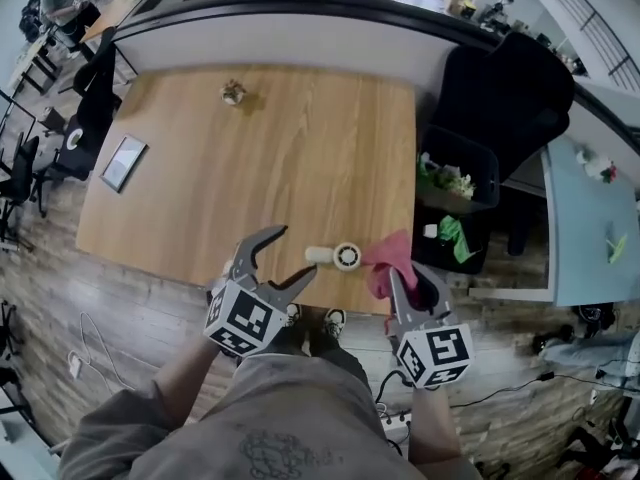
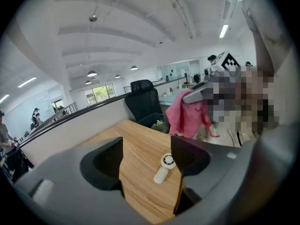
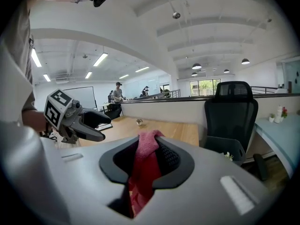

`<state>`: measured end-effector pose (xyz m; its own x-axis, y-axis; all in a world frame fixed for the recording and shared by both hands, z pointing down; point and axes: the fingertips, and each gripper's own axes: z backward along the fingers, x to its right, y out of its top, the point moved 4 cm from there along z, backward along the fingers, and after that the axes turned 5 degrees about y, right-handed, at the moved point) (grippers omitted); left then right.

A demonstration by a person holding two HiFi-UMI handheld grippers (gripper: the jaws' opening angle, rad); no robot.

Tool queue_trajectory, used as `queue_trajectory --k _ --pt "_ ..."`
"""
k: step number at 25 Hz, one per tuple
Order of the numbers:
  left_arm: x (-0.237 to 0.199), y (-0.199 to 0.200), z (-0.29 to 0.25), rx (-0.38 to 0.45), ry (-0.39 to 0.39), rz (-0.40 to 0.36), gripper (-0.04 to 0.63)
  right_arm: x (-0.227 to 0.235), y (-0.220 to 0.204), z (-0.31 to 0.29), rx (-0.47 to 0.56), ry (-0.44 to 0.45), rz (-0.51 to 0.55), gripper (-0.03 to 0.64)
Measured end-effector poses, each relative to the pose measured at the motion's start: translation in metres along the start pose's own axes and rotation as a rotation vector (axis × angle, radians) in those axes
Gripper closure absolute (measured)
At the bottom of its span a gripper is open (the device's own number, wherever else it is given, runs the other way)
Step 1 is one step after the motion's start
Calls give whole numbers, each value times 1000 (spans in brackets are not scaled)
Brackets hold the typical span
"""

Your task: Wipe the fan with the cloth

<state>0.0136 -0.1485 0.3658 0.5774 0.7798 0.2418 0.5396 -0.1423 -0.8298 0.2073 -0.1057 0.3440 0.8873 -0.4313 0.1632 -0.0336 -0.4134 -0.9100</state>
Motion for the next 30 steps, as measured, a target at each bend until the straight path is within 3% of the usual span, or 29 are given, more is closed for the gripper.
queue_trajectory --k 8,21,30 --pt "11 -55 -54 -108 -141 29 276 10 -40 -37 -100 -11 -43 543" --pt "46 -155 -136 -298 -302 -151 276 27 -112 -83 -234 -38 -86 543" --pt "60 -196 -168 -341 -349 -123 318 39 -145 -100 -288 -52 -107 543"
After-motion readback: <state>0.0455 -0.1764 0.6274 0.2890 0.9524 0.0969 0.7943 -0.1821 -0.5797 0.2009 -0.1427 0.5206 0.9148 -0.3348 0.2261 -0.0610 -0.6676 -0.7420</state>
